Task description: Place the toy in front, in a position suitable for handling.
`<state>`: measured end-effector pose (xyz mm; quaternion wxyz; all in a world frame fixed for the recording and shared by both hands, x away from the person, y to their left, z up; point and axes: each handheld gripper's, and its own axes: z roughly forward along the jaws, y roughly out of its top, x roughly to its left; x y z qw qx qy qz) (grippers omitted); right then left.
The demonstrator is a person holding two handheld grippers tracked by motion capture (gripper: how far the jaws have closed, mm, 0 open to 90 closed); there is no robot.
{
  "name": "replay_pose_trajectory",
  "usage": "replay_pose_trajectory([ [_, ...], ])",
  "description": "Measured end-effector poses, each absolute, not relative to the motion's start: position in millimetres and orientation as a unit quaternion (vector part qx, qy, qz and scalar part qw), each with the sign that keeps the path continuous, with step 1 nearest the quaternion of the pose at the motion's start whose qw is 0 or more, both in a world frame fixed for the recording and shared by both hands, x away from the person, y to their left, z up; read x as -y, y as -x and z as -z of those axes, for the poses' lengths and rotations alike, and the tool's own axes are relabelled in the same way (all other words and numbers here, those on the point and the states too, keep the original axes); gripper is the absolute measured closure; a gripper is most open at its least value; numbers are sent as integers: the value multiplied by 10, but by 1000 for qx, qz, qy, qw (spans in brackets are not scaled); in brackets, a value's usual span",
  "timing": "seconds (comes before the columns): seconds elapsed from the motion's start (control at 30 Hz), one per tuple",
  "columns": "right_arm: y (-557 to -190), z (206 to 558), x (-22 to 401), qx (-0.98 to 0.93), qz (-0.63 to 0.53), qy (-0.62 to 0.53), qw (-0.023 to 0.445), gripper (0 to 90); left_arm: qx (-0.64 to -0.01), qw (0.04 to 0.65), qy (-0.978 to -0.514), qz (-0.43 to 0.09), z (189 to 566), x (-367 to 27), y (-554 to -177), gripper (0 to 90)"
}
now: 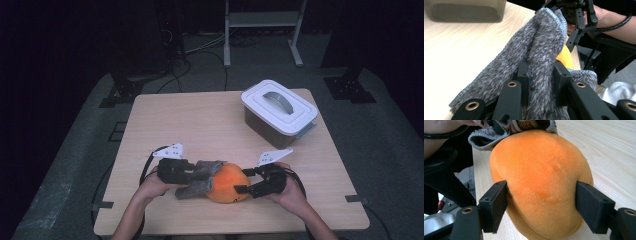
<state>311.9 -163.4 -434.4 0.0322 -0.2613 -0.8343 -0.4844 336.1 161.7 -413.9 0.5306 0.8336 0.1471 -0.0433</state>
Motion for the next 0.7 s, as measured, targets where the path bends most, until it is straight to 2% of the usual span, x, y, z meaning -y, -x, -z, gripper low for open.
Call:
replay_pose_trajectory([
  [0.23, -3097, 4262, 1629, 841, 476, 258, 11, 250, -118, 527, -840, 49, 4087, -1485, -3299, 723],
  [0.47, -3165, 4346, 1640, 817, 490, 295, 67, 199, -121, 536, -834, 54, 4095, -1481, -3311, 719],
  [0.7, -3150, 4372, 1594, 820, 487, 295, 63, 190, -119, 543, -829, 60, 4122, -1439, -3320, 719],
])
